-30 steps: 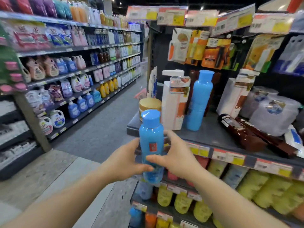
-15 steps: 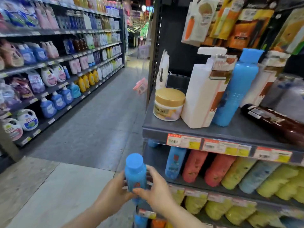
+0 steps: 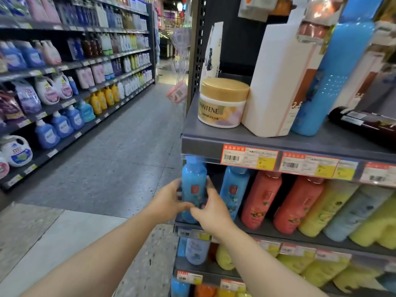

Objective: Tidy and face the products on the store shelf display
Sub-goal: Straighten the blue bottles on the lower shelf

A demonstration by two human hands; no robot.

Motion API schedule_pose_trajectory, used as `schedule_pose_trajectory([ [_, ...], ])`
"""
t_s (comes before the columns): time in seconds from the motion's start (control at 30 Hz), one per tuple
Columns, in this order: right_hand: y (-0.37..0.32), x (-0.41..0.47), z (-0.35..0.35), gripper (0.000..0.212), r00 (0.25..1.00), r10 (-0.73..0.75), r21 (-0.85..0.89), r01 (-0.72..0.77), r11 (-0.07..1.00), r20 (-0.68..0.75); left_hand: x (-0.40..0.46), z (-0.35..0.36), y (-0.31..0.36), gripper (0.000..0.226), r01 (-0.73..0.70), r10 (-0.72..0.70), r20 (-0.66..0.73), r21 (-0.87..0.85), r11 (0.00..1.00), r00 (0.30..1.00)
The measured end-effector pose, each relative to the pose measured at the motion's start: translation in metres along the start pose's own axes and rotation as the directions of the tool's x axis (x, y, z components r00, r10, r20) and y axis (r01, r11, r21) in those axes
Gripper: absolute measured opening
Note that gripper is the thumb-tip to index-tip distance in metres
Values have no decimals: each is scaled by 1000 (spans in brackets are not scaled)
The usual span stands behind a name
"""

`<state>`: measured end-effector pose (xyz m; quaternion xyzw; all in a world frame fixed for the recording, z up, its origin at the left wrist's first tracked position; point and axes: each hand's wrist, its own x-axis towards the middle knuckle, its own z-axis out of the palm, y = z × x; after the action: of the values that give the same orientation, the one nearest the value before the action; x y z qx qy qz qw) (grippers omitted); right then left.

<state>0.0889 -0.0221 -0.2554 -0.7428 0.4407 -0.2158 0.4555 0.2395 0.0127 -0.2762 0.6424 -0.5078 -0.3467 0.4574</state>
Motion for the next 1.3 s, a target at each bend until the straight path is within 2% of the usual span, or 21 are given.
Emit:
schedule_pose_trajectory([
  [0.17,21,-2,1,97,996,66,-1,-66,998,65,1,11,-10,59,5,-4,9,-20,1000,1000],
  [0.3,41,3,16,93,987,153,-18,-152,988,52,-3,19,-35,70,61,-60,32,-27,998,998],
  [0.43,55,16,26,88,984,177,36,-178,983,19,9,25,-46,56,60,-60,-23,-17,998,998],
  [0.6,60,40,29,66,990,143,81,-142,987,-11,41,25,-52,50,2,-2,-42,1,1000,999],
  [0.73,65,52,32,71,990,135,109,-132,985,-29,56,28,-63,55,-26,23,-57,-62,998,998],
  [0.87,67,61,36,87,987,154,138,-148,979,-33,64,30,-70,54,-39,33,-64,-104,994,997],
  [1.03,64,63,38,85,984,172,129,-165,978,-47,59,30,-65,55,-42,40,-31,-54,998,999],
  [1.17,47,38,30,86,983,183,136,-183,974,12,33,33,-30,66,0,-3,-56,-47,999,998],
  [1.23,31,8,18,85,980,186,94,-193,977,77,9,30,-6,66,20,-12,-124,63,998,992],
  [1.3,13,-25,-1,79,979,163,41,-169,985,125,-18,23,19,64,32,-4,-90,313,949,996],
])
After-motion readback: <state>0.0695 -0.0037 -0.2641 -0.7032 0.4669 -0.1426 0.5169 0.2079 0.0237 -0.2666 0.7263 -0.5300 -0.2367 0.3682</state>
